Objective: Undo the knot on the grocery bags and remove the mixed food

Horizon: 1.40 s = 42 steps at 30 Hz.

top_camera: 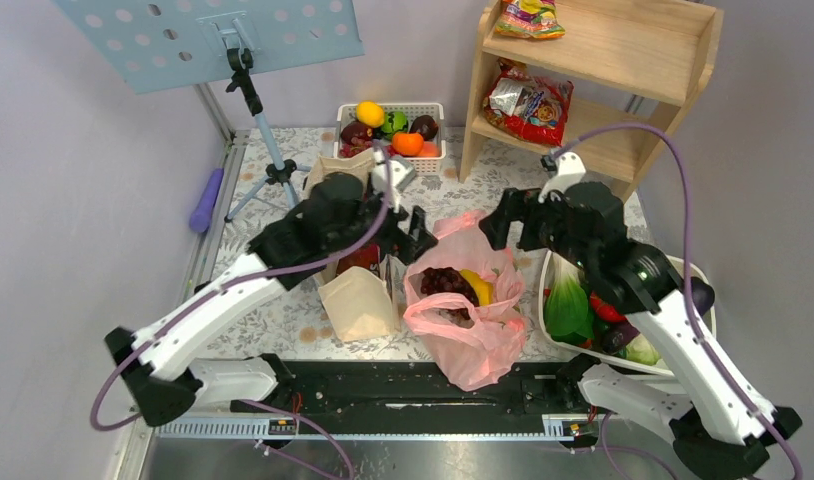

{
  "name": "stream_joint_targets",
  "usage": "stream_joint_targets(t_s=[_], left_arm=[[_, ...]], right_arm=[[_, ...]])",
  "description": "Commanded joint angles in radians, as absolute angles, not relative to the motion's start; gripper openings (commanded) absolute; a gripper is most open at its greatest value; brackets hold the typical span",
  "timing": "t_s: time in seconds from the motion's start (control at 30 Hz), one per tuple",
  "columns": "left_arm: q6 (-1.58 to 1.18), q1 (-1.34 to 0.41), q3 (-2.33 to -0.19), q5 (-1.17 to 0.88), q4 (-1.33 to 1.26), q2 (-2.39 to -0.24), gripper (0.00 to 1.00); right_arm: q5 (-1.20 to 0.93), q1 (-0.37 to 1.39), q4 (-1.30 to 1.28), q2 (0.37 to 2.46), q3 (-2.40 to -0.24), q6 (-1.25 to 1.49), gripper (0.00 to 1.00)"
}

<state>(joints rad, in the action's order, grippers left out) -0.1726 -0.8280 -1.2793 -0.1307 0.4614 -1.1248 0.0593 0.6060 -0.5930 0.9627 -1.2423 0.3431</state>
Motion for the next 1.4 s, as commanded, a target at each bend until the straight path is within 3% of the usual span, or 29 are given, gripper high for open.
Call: stream_joint_targets(t_s=[0.0, 0.1, 0.23, 0.5, 0.63, 0.73, 0.97, 1.13, 1.2, 1.3, 1.33, 1.37], left_arm=[[-0.193, -0.855, -1.331, -0.212, 0.462, -1.230, 0.85], [-0.199, -0.864, -1.354, -0.190, 0.484, -1.303, 0.83], [-0.206, -0.874, -1.352, -0.205, 0.485, -1.357, 0.68], [-0.228, -0.876, -1.310, -0.169, 0.449, -1.371, 0.26], [-0.240, -0.876, -1.299, -0.176, 0.436, -1.364, 0.07], [-0.242, -0.877, -1.298, -0.175, 0.431, -1.364, 0.01], [-0.240, -0.872, -1.332, -0.121, 0.438, -1.361, 0.00], [-0.254, -0.850, -1.397, -0.069, 0.441, -1.403, 0.00], [-0.281, -0.817, -1.429, -0.064, 0.436, -1.427, 0.00], [-0.333, -0.750, -1.471, -0.090, 0.412, -1.467, 0.00], [-0.348, -0.731, -1.481, -0.097, 0.399, -1.477, 0.00], [-0.363, -0.716, -1.489, -0.103, 0.381, -1.489, 0.00]], right_arm=[[0.031, 0.604, -0.736, 0.881, -1.243, 0.344, 0.97], [-0.045, 0.604, -0.739, 0.854, -1.202, 0.374, 0.88], [-0.198, 0.608, -0.658, 0.851, -1.128, 0.414, 0.80], [-0.544, 0.677, -0.308, 0.880, -0.946, 0.492, 0.92], [-0.607, 0.710, -0.205, 0.900, -0.923, 0.497, 0.95], [-0.602, 0.739, -0.225, 0.932, -0.933, 0.447, 0.94], [-0.653, 0.781, -0.257, 0.963, -0.898, 0.409, 0.91], [-0.687, 0.807, -0.333, 0.940, -0.883, 0.411, 0.59], [-0.688, 0.810, -0.387, 0.919, -0.885, 0.403, 0.34], [-0.678, 0.810, -0.469, 0.883, -0.883, 0.397, 0.08], [-0.667, 0.811, -0.493, 0.873, -0.879, 0.397, 0.00], [-0.651, 0.813, -0.517, 0.863, -0.874, 0.396, 0.00]])
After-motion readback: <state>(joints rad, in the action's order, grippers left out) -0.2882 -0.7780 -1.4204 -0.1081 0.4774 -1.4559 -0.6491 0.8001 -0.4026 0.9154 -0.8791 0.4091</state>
